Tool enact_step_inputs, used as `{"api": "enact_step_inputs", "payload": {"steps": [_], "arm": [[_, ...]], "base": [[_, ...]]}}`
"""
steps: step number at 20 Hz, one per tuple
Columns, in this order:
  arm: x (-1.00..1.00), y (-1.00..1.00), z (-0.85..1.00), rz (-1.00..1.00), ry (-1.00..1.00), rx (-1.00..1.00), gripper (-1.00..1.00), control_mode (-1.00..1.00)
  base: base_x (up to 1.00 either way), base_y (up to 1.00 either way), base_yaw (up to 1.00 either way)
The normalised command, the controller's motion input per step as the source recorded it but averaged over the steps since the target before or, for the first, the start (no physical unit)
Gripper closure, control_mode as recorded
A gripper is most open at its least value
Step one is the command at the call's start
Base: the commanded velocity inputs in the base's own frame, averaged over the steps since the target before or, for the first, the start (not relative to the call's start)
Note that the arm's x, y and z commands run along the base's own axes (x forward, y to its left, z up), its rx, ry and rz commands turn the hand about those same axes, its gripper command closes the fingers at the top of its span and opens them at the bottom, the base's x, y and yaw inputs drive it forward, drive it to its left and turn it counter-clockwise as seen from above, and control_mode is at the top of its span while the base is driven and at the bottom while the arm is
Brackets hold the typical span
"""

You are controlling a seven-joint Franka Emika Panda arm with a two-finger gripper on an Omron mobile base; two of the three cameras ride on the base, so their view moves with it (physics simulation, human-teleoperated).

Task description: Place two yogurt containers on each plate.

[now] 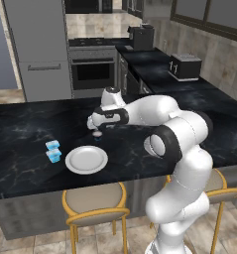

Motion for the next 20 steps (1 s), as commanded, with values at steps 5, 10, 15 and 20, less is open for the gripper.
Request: {"api": "enact_step_inputs", "payload": {"steps": [5,10,15,20], "arm": [[0.33,0.24,-0.16,0.01,0.0,-0.12,-1.0,-1.0],[0.21,0.02,-0.24,0.0,0.01,-0.15,-1.0,-1.0],[0.24,0.0,-0.22,0.0,0.03,-0.06,-1.0,-1.0],[0.24,0.0,-0.17,0.0,0.0,0.0,-1.0,-1.0]], "base": [[0.0,0.0,0.0],[0.0,0.0,0.0],[0.0,0.0,0.0],[0.0,0.0,0.0]]}}
